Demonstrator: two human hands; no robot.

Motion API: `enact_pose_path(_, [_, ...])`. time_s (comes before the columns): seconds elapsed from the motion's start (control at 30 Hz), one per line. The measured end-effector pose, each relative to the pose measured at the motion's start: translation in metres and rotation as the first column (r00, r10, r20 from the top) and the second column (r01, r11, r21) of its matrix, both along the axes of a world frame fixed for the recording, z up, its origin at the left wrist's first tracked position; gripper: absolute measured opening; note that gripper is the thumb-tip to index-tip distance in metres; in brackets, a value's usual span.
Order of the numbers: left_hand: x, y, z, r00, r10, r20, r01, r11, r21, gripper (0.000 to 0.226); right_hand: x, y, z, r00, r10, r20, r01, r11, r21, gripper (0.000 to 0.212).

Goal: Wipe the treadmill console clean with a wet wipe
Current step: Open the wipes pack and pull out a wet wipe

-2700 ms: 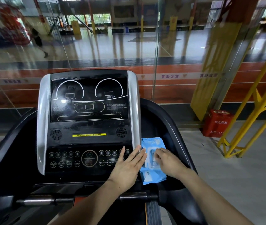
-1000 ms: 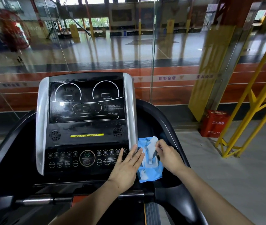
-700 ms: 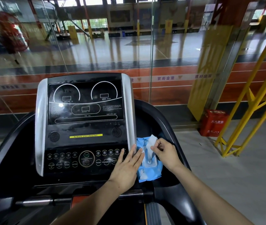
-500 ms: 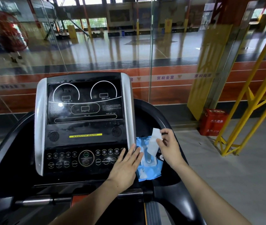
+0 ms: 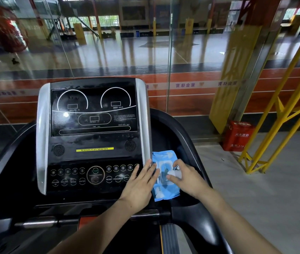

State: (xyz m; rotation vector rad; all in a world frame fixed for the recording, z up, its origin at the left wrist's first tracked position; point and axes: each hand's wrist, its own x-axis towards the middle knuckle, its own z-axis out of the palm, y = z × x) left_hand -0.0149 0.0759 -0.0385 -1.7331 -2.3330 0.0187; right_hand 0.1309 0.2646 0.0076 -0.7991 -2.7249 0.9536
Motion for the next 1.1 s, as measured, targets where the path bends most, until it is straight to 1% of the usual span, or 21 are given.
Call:
enact_pose_path(0.1, [0.001,0.0,0.003,1.0,-0.003,-0.018,0.002,1.0,-0.015,0.085,-0.003,0.0,-0.004,0.989,0.0,0.145,-0.026,0.983,0.181,0.057])
enact_pose_path(0.13, [0.002,0.0,0.003,1.0,-0.004,-0.015,0.004,1.0,-0.014,0.085,-0.005,0.0,-0.006,0.983,0.003,0.184,-0.04,0.979,0.199,0.062])
enact_pose_path(0.2, [0.003,0.0,0.004,1.0,0.003,-0.009,-0.003,1.0,-0.02,0.085,-0.009,0.0,-0.011,0.981,-0.002,0.193,-0.038,0.978,0.203,0.066])
enact_pose_path(0.3, [0.002,-0.001,0.004,1.0,0.008,-0.01,-0.008,1.0,-0.025,0.085,-0.019,0.0,-0.015,0.988,-0.024,0.154,-0.001,0.987,0.161,0.064])
enact_pose_path(0.43, [0.0,-0.001,0.004,1.0,0.004,-0.009,-0.005,1.0,-0.027,0.086,-0.034,0.004,-0.015,0.993,-0.104,0.058,0.095,0.986,0.14,0.05])
enact_pose_path(0.57, [0.001,-0.001,0.005,1.0,0.008,0.004,-0.008,0.999,-0.05,0.085,-0.049,0.005,-0.014,0.99,-0.109,0.088,0.093,0.98,0.174,0.053])
enact_pose_path(0.67, [0.002,-0.001,0.008,1.0,0.012,0.001,-0.012,0.999,-0.051,0.085,-0.058,0.008,-0.014,0.99,-0.112,0.08,0.096,0.978,0.187,0.047])
enact_pose_path(0.8, [0.003,-0.004,0.014,1.0,-0.005,-0.01,0.004,0.998,-0.069,0.083,-0.061,0.012,-0.013,0.99,-0.111,0.088,0.094,0.98,0.177,0.046])
enact_pose_path(1.0, [0.001,-0.004,0.02,0.996,-0.039,-0.083,0.033,0.997,-0.076,0.081,-0.054,0.011,-0.018,0.988,-0.143,0.051,0.131,0.974,0.184,0.047])
enact_pose_path(1.1, [0.003,-0.001,0.019,0.994,-0.045,-0.104,0.038,0.997,-0.073,0.078,-0.051,0.012,-0.019,0.99,-0.142,0.011,0.136,0.962,0.235,0.042])
